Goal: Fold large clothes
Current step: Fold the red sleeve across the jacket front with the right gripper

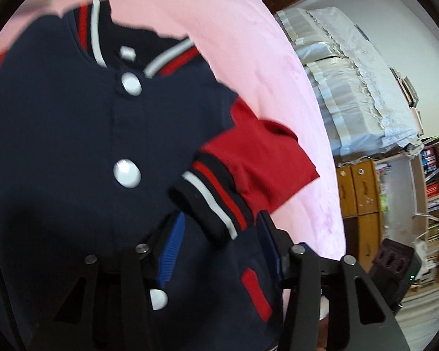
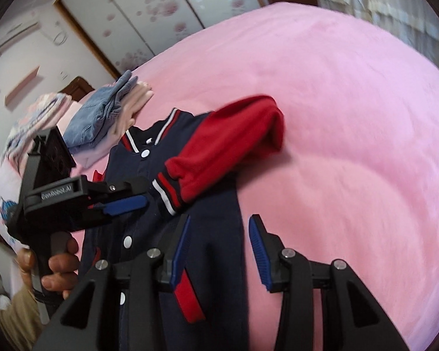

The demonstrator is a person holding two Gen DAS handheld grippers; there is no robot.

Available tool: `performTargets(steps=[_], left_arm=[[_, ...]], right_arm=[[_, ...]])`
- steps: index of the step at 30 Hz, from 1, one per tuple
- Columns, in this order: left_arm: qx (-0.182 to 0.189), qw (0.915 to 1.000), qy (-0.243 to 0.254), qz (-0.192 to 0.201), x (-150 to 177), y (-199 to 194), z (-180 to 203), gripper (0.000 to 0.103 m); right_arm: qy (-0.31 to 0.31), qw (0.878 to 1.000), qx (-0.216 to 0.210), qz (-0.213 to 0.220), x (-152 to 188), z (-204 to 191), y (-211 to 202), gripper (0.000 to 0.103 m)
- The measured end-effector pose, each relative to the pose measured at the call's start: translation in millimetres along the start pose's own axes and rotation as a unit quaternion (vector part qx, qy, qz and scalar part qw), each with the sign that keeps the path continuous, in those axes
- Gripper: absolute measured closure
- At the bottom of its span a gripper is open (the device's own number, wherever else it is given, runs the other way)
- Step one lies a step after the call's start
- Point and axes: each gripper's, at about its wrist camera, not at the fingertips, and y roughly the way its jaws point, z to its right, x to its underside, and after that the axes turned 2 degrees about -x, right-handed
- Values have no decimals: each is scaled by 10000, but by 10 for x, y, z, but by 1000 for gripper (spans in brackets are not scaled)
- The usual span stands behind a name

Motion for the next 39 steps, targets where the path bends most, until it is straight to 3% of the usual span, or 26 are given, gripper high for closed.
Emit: performTargets(steps=[11, 13, 15, 20, 25, 31, 33, 35, 36, 39], left_arm=[[305, 9971, -689, 105, -23, 401, -160, 56], [183, 9971, -725, 154, -41, 408, -116, 90], [114, 9969, -779, 53, -78, 418, -52, 95], [96, 9988, -114, 471, -305, 62, 519, 96], [80, 9926, 688, 1001, -632, -438, 1206, 96], [-152, 9865, 936, 1338, -833, -848, 1501, 96], [-300, 9842, 959, 1455, -883, -1098, 1396, 96], [-463, 9826, 937, 1537, -930, -1294, 1289, 96], [-586, 9821, 905, 1542, -933, -1354, 1176, 96], [-1017, 9812, 733, 1469, -898, -1467, 660, 96]], right_arm=[[78, 10000, -8, -43, 108, 51, 47, 62], [141, 9999, 25, -45, 111, 90, 52, 62], [193, 9998, 65, -57, 96, 130, 74, 62], [329, 9994, 139, 31, -59, 198, 139, 62], [396, 9989, 183, 163, -289, 177, 286, 62], [57, 9994, 318, 133, -477, -51, 567, 62], [-70, 9992, 384, 79, -492, -96, 641, 63], [-275, 9979, 581, 42, -471, -147, 694, 79], [-354, 9974, 631, 46, -453, -165, 693, 81], [-573, 9958, 717, 42, -390, -186, 649, 81]])
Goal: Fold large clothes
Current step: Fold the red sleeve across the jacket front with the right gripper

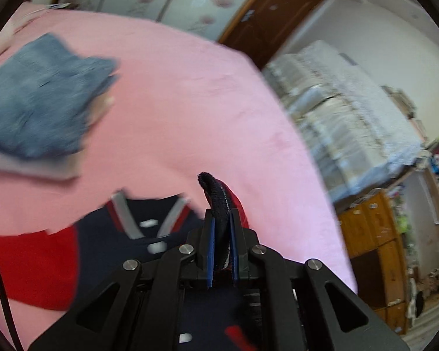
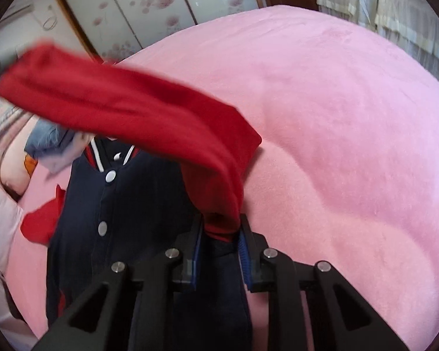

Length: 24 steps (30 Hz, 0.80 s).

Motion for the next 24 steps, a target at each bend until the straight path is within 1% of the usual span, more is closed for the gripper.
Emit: performTargets(steps=[3, 4, 6, 8, 9, 10, 11, 12, 13, 15, 17, 19, 21, 24], left_arm=[[-508, 9979, -169, -368, 149, 224, -556, 96], [-771, 9954, -193, -544, 223, 344, -761, 96], [-1082, 9893, -295, -931, 388, 586, -1071, 94], [-1274, 9826, -496, -1261, 546, 770, -1318, 89], [-1193, 9819, -634, -1324, 606, 815, -1427, 87], [-1087, 9829, -748, -1286, 641, 819, -1499, 87], [-963, 9840, -892, -1201, 654, 787, -1541, 85], [-847, 9845, -994, -1173, 659, 760, -1560, 81], [-779, 9846, -1038, -1171, 662, 743, -1568, 78], [-630, 9856, -1065, -1156, 684, 697, -1559, 66], [-560, 9861, -1029, -1174, 715, 672, -1547, 62], [-510, 9866, -955, -1220, 789, 659, -1552, 61], [-523, 9867, -918, -1238, 798, 651, -1471, 61], [-525, 9869, -941, -1203, 803, 669, -1466, 61]], right_arm=[[-192, 9997, 96, -121, 68, 5, -33, 81], [-278, 9994, 82, -204, 108, -2, -47, 81], [-354, 9990, 73, -267, 164, 15, -82, 80], [-367, 9989, 36, -296, 214, 45, -154, 78], [-333, 9990, 1, -295, 224, 62, -193, 76], [-292, 9992, -23, -286, 231, 79, -221, 73], [-249, 9993, -44, -275, 230, 92, -246, 72], [-188, 9994, -92, -259, 222, 120, -282, 71], [-97, 9996, -153, -232, 208, 141, -313, 71], [48, 9995, -270, -148, 170, 171, -372, 71], [78, 9994, -335, -48, 107, 128, -384, 71], [-32, 9996, -272, 47, 51, 79, -369, 71], [-221, 9995, -173, 108, 2, 26, -314, 71], [-438, 9989, -95, 105, -79, -40, -196, 71]])
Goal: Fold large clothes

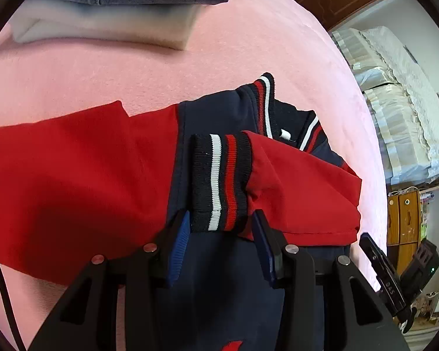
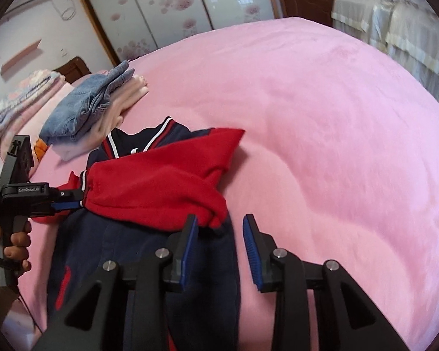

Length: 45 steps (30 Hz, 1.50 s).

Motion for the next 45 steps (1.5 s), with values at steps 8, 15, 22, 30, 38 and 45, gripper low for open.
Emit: performTargets(steps=[8, 15, 22, 30, 38, 45], left_arm=[[-237, 9991, 278, 210, 3, -104, 73, 95], [-193, 9974, 419, 559, 106, -400, 132, 98], [-661, 9949, 700, 297, 232, -268, 86, 100], [-695, 9938, 836, 234, 232, -386, 92, 99], [-321, 9934, 1057, 322, 251, -385, 389, 99], [-84, 9931, 1159, 176, 254, -77, 619, 99]], right_arm=[[-604, 9978, 163, -233, -72, -168, 233, 93], [-623, 9979, -7, 163, 13, -154, -87, 94], [-889, 9957, 216, -123, 215, -196, 57, 94], [-179, 9992, -271, -251, 25, 8, -70, 76], [920, 9923, -735, -386, -462, 472, 303, 73], [597, 9948, -703, -429, -727, 448, 700, 98]])
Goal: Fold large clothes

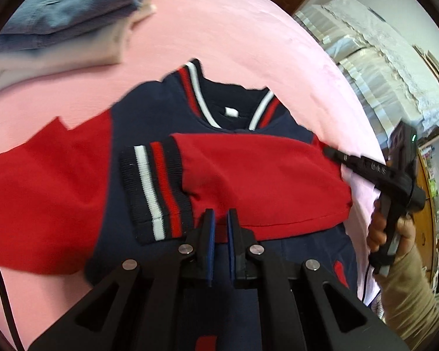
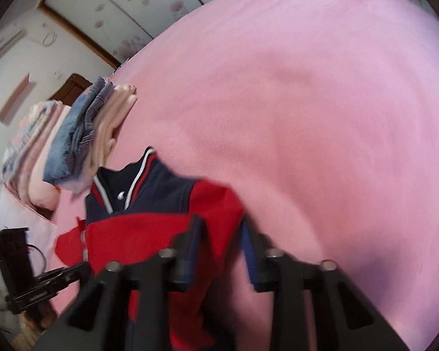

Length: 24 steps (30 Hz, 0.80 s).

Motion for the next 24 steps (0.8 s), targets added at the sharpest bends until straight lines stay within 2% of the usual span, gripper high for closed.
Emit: performTargets(steps=[1, 3, 6, 8, 10, 11, 14, 16, 20, 24], left_arm=[[-47, 10000, 49, -56, -5, 75, 13, 99], [-108, 9998, 1, -174, 1, 223, -9, 99], [-50, 9996, -150, -223, -12, 309, -50, 99], [-30, 9996, -164, -220, -12, 298, -43, 99], [-71, 9997, -105, -225, -9, 252, -10, 99], [-107, 9996, -35, -244, -12, 209, 19, 99], [-275, 9988, 353, -221, -84, 78, 193, 95], [-319, 9968, 711, -161, -184, 3, 363, 94], [-112, 9919, 1240, -255, -512, 47, 745, 93], [206, 9818, 1816, -520, -824, 343, 1235, 93]], right_arm=[[-418, 9986, 183, 278, -51, -108, -52, 99], [-929, 9940, 377, 430, -113, -217, -40, 99], [-1346, 9881, 721, 168, -103, -297, 179, 99], [-1173, 9900, 779, -16, -99, -240, 232, 97], [-751, 9950, 647, 108, -107, -141, 86, 86], [-638, 9957, 638, 227, -95, -112, -8, 84], [-675, 9948, 593, 476, 36, -129, -336, 83], [-946, 9927, 537, 517, 208, -226, -524, 83], [-1226, 9904, 463, 430, 461, -352, -670, 83], [-1225, 9913, 358, 336, 592, -401, -643, 83]])
